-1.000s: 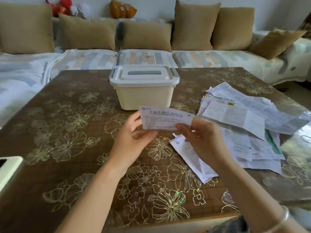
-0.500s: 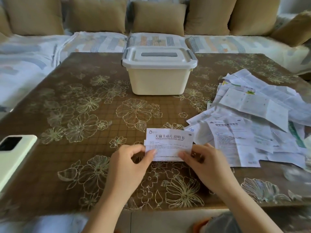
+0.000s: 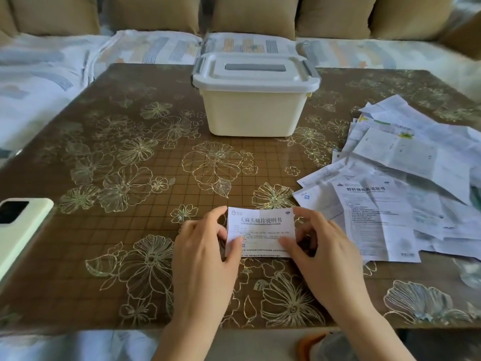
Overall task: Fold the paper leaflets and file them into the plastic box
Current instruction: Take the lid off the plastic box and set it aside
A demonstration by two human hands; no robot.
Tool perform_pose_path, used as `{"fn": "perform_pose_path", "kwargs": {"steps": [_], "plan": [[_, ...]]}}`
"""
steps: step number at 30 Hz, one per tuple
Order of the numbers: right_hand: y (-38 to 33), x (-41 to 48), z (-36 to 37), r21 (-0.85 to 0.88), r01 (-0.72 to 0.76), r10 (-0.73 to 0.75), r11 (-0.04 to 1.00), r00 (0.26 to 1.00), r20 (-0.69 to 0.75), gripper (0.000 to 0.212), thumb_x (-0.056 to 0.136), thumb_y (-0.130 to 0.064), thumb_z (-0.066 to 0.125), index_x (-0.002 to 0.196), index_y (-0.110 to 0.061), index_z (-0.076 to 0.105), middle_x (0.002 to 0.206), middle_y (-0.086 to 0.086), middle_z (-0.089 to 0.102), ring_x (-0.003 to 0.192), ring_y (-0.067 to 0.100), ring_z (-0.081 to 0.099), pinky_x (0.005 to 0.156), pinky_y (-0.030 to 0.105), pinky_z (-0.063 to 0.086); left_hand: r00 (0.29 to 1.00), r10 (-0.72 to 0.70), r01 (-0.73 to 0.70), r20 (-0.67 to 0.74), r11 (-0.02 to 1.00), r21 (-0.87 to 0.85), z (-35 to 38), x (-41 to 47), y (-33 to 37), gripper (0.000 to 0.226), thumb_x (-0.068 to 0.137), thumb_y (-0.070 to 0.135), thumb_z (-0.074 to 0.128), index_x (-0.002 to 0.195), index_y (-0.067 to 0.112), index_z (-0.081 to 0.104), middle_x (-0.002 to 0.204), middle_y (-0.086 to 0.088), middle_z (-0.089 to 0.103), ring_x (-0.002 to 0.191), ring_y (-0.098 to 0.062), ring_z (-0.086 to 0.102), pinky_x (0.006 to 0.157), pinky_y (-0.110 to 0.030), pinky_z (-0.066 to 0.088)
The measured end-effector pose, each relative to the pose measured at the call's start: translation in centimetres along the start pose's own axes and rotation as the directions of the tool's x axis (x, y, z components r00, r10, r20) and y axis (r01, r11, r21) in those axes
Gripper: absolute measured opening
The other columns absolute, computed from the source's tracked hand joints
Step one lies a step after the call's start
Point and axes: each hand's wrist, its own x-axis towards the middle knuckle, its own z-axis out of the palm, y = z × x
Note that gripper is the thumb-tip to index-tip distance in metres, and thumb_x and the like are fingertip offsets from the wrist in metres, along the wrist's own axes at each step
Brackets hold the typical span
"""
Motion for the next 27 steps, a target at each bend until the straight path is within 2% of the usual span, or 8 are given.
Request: {"fn": "perform_pose_path", "kwargs": {"steps": [5,8,12,14,17,20,23,27], "plan": [[0.0,-0.2,-0.1,-0.04,0.032,-0.031,0.999,1.0,0.003,0.056,0.079,-0.04,0.07,0.13,-0.031,0.049,0.116,-0.012,0.049,0.071,0.002,0.046,0.05,0.023,0.043,0.995,0.096,-0.095,-0.021,0.995,0.04,0.1,0.0,0.1,0.052,0.078,0.023,0.074,0.128,0.022,0.058,0.138,0.0,0.047,0.117,-0.012,0.047,0.092,-0.031,0.048],[-0.1,-0.1,-0.3,-0.101,0.072,-0.066,0.992,0.996,0.054,0.033,0.081,-0.039,0.068,0.114,-0.036,0.061,0.12,-0.013,0.051,0.076,0.004,0.051,0.049,0.021,0.04,0.983,0.184,-0.183,0.005,0.977,0.113,0.6,0.0,-0.2,0.029,0.08,0.015,0.072,0.108,0.021,0.073,0.127,0.003,0.061,0.119,-0.021,0.051,0.092,-0.041,0.051],[-0.6,0.5,-1.0,-0.127,0.092,-0.073,0.988,0.987,0.146,0.018,0.085,-0.04,0.062,0.103,-0.037,0.068,0.115,-0.018,0.055,0.079,0.005,0.056,0.05,0.018,0.036,0.977,0.212,-0.213,0.02,0.972,0.104,1.0,0.1,-0.5,0.024,0.08,0.014,0.073,0.101,0.025,0.077,0.113,0.01,0.07,0.111,-0.017,0.057,0.091,-0.04,0.05],[-1.0,1.6,-1.5,-0.079,0.0,0.016,0.997,0.979,0.203,0.025,0.085,-0.049,0.059,0.107,-0.037,0.062,0.115,-0.02,0.051,0.076,0.004,0.054,0.056,0.023,0.04,0.978,0.209,-0.21,0.026,0.974,0.085,1.0,0.2,-0.7,0.021,0.081,0.022,0.074,0.101,0.026,0.076,0.114,0.011,0.069,0.109,-0.016,0.057,0.091,-0.042,0.05],[-1.8,3.4,-2.2,-0.161,-0.102,0.154,0.982,0.921,0.357,0.067,0.075,-0.06,0.066,0.13,-0.032,0.04,0.126,-0.011,0.043,0.103,0.013,0.056,0.079,0.032,0.047,0.976,0.206,-0.211,0.067,0.975,0.075,0.8,0.4,-0.7,0.028,0.082,0.05,0.063,0.098,0.029,0.073,0.117,0.014,0.064,0.11,-0.014,0.054,0.092,-0.039,0.044],[-3.0,4.8,-2.2,-0.241,-0.099,0.204,0.965,0.861,0.465,0.088,0.067,-0.059,0.074,0.136,-0.026,0.03,0.128,-0.002,0.042,0.109,0.021,0.056,0.082,0.033,0.045,0.972,0.21,-0.218,0.104,0.972,0.083,0.6,0.5,-0.5,0.039,0.08,0.063,0.052,0.096,0.032,0.069,0.118,0.017,0.06,0.112,-0.012,0.051,0.093,-0.036,0.041],[-3.5,5.8,-2.3,-0.271,-0.107,0.236,0.957,0.829,0.508,0.083,0.065,-0.058,0.077,0.128,-0.023,0.037,0.115,-0.002,0.053,0.104,0.021,0.056,0.085,0.035,0.047,0.972,0.211,-0.218,0.105,0.973,0.069,0.6,0.5,-0.6,0.041,0.079,0.065,0.052,0.097,0.032,0.068,0.118,0.018,0.059,0.114,-0.011,0.05,0.094,-0.035,0.039],[-3.2,5.9,-2.5,-0.308,-0.083,0.238,0.948,0.827,0.509,0.061,0.065,-0.06,0.076,0.106,-0.021,0.052,0.096,-0.008,0.06,0.087,0.015,0.058,0.067,0.029,0.045,0.972,0.208,-0.216,0.108,0.974,0.068,0.6,0.5,-0.6,0.046,0.08,0.066,0.051,0.104,0.031,0.068,0.118,0.017,0.059,0.113,-0.012,0.05,0.095,-0.035,0.039]]}}
